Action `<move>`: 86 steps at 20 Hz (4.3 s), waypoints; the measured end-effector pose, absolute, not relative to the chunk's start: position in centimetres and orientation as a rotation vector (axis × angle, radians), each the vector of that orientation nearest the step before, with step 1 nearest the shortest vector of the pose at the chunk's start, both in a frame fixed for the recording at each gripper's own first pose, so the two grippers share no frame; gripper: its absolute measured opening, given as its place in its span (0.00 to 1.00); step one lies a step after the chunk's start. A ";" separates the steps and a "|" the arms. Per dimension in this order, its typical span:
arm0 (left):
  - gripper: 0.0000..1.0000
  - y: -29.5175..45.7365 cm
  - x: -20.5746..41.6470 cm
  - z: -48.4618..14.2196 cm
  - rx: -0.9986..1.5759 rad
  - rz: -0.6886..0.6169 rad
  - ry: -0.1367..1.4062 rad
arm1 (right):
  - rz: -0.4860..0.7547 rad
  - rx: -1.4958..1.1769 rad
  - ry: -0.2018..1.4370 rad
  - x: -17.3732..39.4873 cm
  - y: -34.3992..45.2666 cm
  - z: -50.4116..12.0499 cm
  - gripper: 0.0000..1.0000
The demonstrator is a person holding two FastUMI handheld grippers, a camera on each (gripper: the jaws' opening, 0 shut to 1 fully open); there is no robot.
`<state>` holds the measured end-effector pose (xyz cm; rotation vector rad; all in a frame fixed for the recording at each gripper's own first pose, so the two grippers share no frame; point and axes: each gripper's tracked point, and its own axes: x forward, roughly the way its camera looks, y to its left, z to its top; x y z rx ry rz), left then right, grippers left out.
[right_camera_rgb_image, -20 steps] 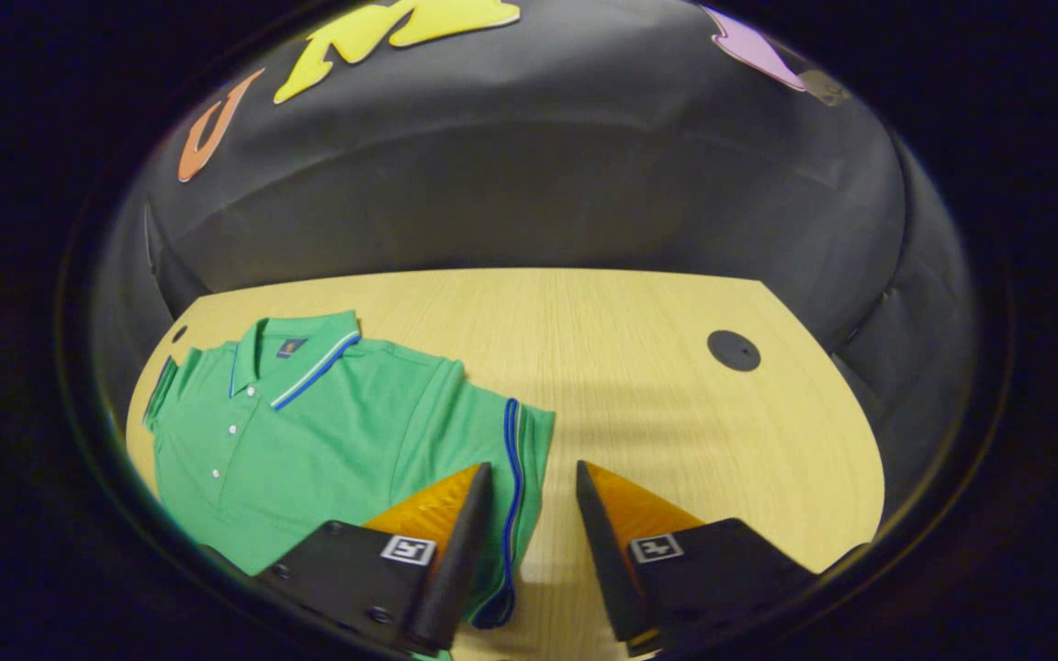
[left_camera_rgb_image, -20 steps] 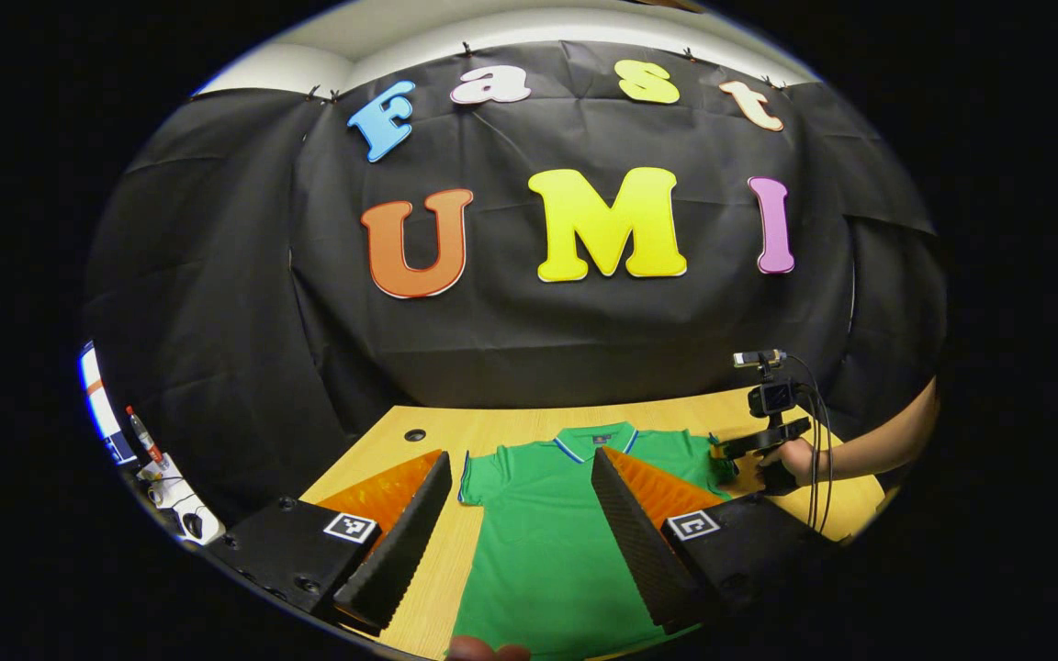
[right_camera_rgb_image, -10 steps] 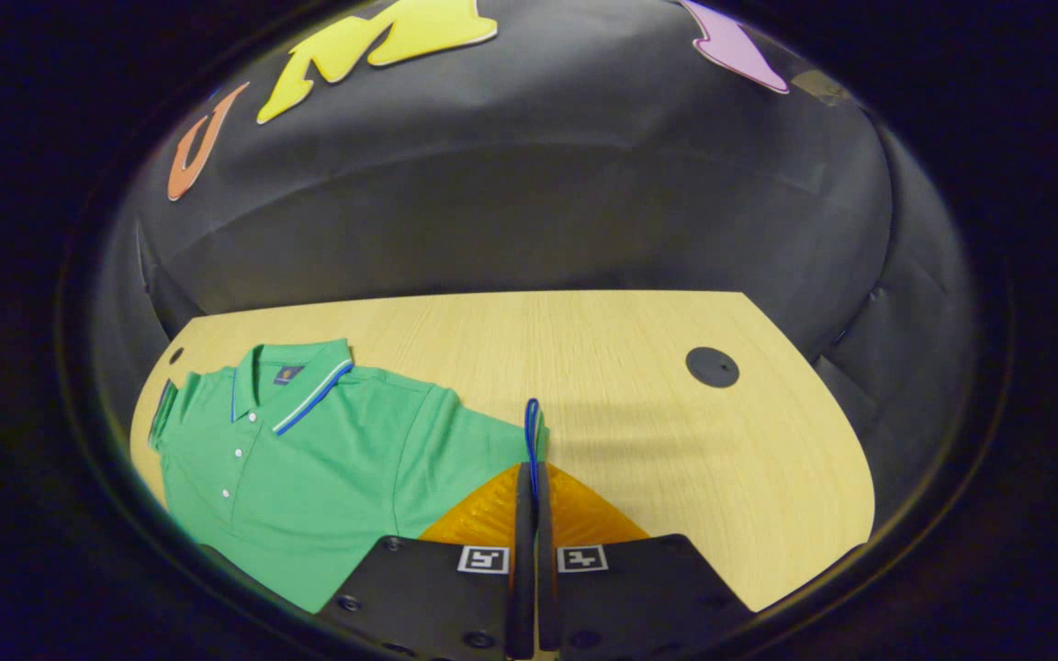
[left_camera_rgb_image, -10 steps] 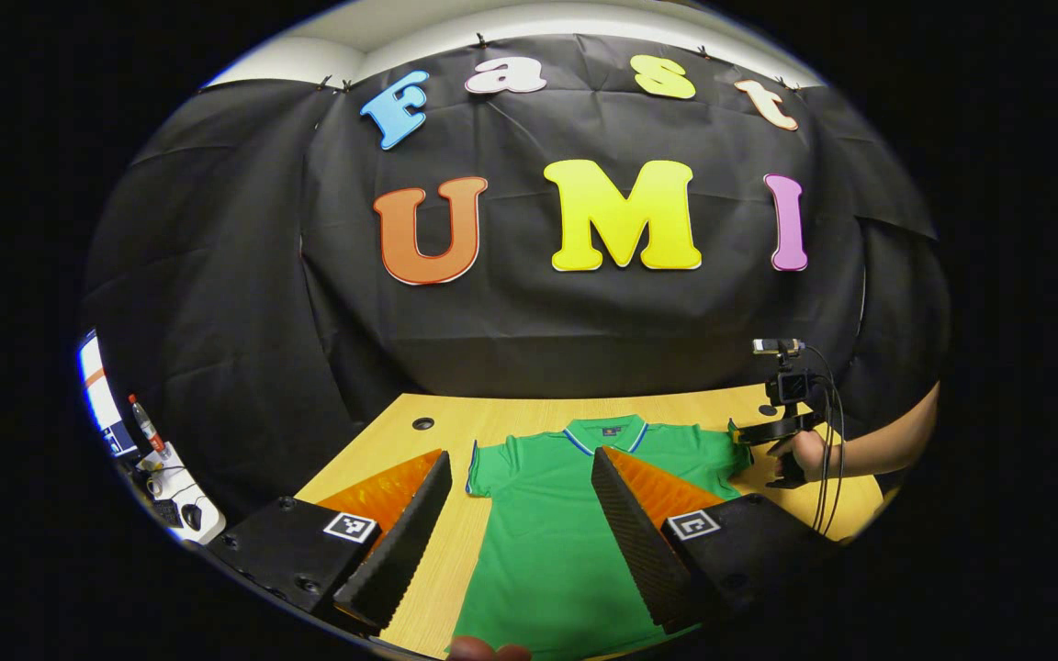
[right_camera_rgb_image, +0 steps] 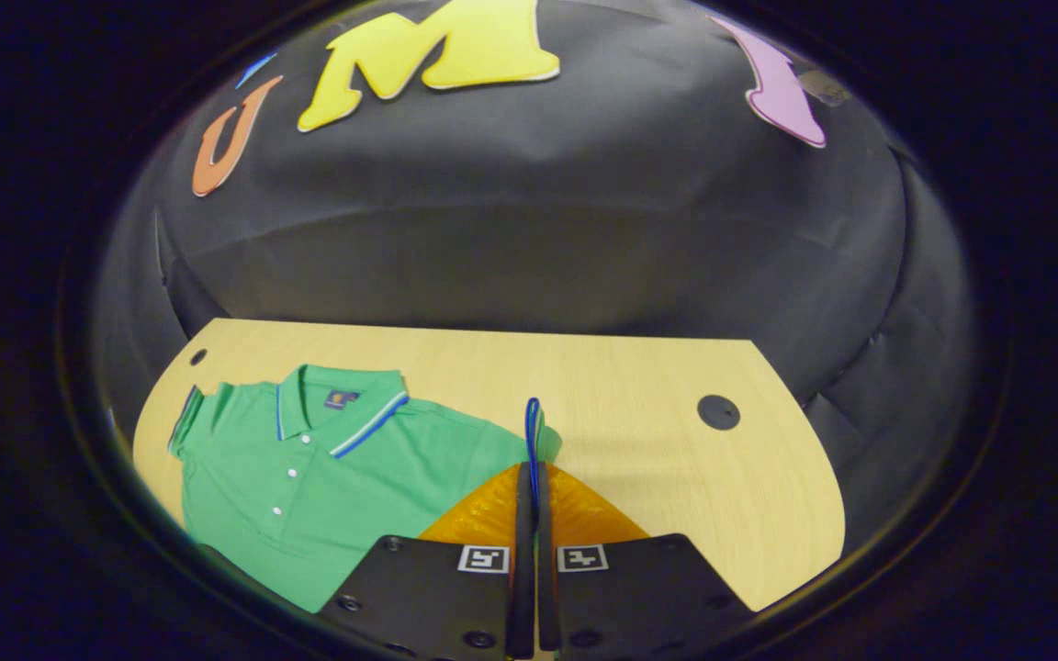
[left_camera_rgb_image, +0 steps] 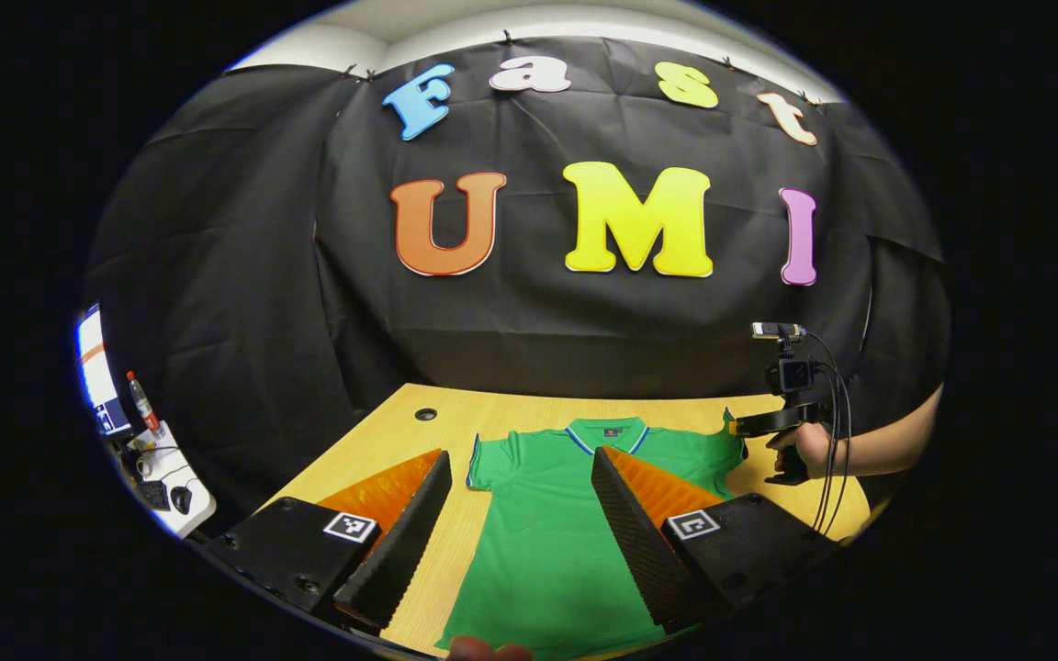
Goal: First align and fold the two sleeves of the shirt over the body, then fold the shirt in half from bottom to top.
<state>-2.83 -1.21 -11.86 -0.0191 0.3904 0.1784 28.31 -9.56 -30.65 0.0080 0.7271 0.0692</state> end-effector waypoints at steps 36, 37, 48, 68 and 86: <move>0.99 9.8 2.0 -14.4 -0.235 0.074 0.375 | 0.189 -0.125 0.472 14.9 -1.1 -13.1 0.84; 0.97 9.9 2.7 -15.3 -0.251 0.061 0.387 | 0.185 -0.128 0.464 13.7 -1.7 -12.1 0.84; 0.99 9.9 8.8 -27.1 -0.290 -0.046 0.618 | 0.124 -0.042 0.475 5.7 -4.0 -8.2 0.86; 0.91 11.0 16.8 -41.1 -0.267 0.085 0.761 | -0.008 -0.004 0.601 0.2 -10.6 -11.2 0.84; 0.03 9.8 18.9 -39.9 -0.061 0.092 0.704 | -0.119 0.090 0.625 -0.2 -15.7 -14.1 0.86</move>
